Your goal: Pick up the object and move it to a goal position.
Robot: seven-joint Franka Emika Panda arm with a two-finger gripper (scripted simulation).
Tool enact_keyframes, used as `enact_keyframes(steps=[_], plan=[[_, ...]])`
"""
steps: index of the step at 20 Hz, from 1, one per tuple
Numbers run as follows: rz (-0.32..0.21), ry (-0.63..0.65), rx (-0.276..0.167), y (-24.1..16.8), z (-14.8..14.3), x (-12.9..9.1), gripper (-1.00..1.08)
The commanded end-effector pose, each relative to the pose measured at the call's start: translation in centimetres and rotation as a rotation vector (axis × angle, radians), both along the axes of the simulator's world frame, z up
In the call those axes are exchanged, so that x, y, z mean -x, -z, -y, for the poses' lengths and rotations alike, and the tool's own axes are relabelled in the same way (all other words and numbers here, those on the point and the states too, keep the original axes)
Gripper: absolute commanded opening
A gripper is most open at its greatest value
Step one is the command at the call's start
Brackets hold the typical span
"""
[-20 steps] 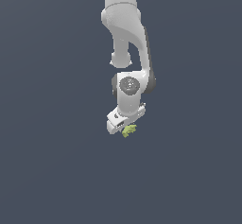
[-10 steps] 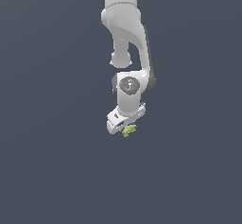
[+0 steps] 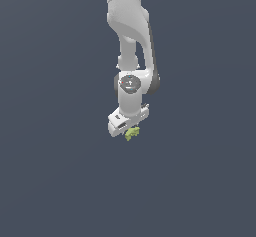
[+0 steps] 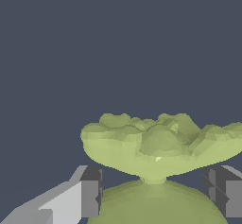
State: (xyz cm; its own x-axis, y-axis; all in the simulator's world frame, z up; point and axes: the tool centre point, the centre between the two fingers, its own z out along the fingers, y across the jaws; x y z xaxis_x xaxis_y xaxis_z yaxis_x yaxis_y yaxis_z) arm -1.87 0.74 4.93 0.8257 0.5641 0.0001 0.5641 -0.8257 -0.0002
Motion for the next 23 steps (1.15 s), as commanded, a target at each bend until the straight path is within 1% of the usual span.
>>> enact_keyframes(steps=[1, 9, 13, 18, 23], plan=[[0.0, 0.001, 0.0, -0.5, 1.1, 1.0, -1.0], [0.0, 0.001, 0.001, -2.5, 6.1, 5.5, -1.0], [0.0, 0.001, 0.001, -3.3, 8.3, 7.3, -1.0], [0.0, 0.001, 0.001, -4.1, 10.0, 8.8, -1.0], [0.0, 0.001, 0.001, -4.3, 10.7, 9.2, -1.0]])
